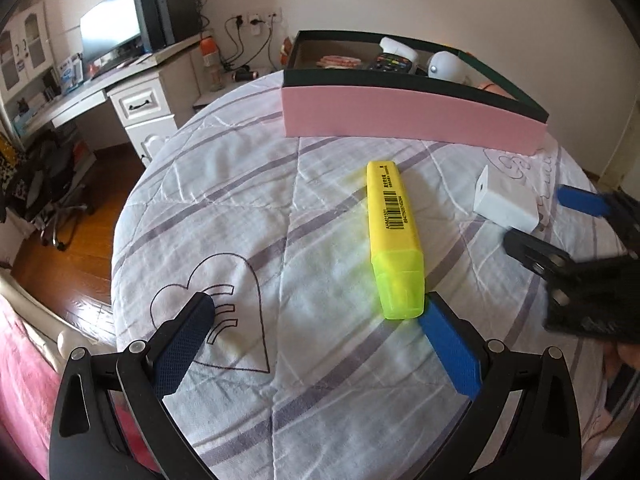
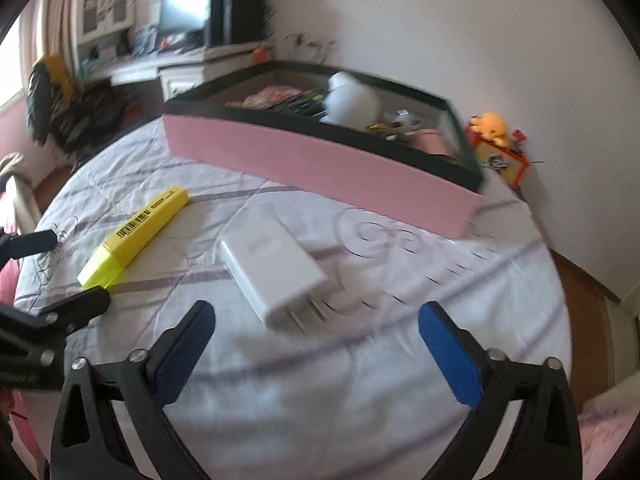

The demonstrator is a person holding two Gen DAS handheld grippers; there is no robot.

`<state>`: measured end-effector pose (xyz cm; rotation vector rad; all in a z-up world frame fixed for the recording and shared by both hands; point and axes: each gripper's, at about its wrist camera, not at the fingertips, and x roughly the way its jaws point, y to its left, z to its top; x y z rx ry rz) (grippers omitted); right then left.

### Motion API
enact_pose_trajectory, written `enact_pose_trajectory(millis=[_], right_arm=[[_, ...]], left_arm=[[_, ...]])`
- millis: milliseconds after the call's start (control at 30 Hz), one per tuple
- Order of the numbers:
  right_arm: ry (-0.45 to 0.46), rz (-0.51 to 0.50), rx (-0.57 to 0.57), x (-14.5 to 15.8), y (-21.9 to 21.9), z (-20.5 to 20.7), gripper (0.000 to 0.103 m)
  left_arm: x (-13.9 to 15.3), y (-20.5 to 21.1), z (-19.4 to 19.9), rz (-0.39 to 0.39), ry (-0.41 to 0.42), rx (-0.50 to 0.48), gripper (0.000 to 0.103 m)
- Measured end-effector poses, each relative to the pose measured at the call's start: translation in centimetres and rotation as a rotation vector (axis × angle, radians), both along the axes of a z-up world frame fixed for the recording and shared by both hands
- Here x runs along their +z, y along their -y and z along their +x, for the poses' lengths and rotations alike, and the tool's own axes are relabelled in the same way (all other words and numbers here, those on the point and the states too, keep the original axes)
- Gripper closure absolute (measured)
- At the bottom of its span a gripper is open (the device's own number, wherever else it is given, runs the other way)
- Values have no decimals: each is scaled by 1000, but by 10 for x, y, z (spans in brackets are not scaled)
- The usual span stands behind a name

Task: Organize rigid objects
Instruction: 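Grasp the yellow highlighter with left tool while right tool grasps white adapter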

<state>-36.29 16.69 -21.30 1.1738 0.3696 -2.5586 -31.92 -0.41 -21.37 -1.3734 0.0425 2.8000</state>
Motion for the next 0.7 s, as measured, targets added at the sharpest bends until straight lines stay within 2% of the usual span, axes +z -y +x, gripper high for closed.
enact_pose_trajectory(millis=[33, 200, 267, 433, 467, 567, 633, 667, 700], right_arm=[[5, -5, 12, -1, 1, -3, 12], [65, -66, 82, -4, 2, -12, 53], [54, -66, 68, -3, -1, -6, 58], [41, -92, -53, -2, -21, 16, 60], [35, -87, -85, -2, -27, 23, 60], [18, -112, -149, -4, -39, 37, 60], [11, -129, -159, -4, -41, 38, 60], [10, -129, -164, -5, -41, 36, 60], [15, -125, -163, -5, -38, 33, 61]], left_arm=[[0, -1, -1, -3, -2, -4, 0], [4, -4, -5, 21, -12, -24, 0], [5, -6, -7, 36, -22, -35, 0], [6, -21, -18, 51, -32, -81, 1], [6, -24, -21, 50, -31, -85, 4], [3, -31, -25, 28, -49, -107, 18], [-1, -33, -28, 20, -38, -120, 22], [-1, -32, -29, 28, -42, -124, 28], [1, -31, -28, 39, -52, -131, 40]])
